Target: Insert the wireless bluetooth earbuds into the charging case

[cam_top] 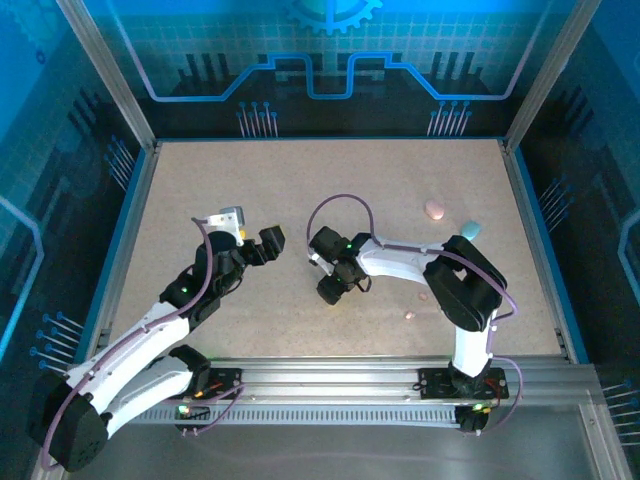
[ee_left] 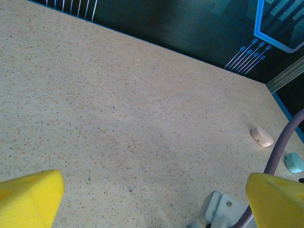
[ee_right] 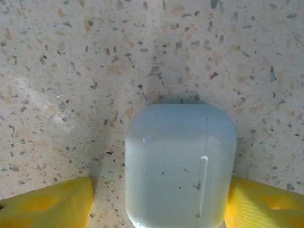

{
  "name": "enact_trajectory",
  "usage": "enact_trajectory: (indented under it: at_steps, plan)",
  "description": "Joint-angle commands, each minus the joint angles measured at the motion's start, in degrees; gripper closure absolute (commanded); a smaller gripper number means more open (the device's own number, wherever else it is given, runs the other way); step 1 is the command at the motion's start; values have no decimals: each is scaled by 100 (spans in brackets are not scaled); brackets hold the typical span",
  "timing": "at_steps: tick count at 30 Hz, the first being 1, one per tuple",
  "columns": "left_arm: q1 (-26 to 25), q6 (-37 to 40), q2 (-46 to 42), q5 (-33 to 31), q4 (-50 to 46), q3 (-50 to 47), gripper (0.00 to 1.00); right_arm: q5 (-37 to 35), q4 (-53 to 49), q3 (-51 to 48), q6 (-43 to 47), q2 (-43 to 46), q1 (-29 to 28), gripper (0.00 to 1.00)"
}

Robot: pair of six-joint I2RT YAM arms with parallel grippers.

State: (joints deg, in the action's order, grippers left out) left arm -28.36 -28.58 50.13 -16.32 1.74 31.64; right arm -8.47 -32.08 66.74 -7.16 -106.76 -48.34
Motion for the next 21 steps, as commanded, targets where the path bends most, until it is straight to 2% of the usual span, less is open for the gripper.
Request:
enact_trajectory:
  at_steps: [1,6,12,16,21]
  plan:
    - [-32,-89,-26,-119,-9,-79,1,-50,350,-113,136,-148,-24,32]
    - [-38,-164,31,-123,-67,-29,1,-80,410,-164,120,-203,4,41]
    - [-33,-278,192,-16,-89,57,1,-35,829,-493,-2,196,100,51]
    - [-34,-311,337,241,-113,173,1,-16,1353,-924,-30,998,191,57]
    - [-24,-193,504,956,-115,389,1,110,2019,-1457,294,2260,314,58]
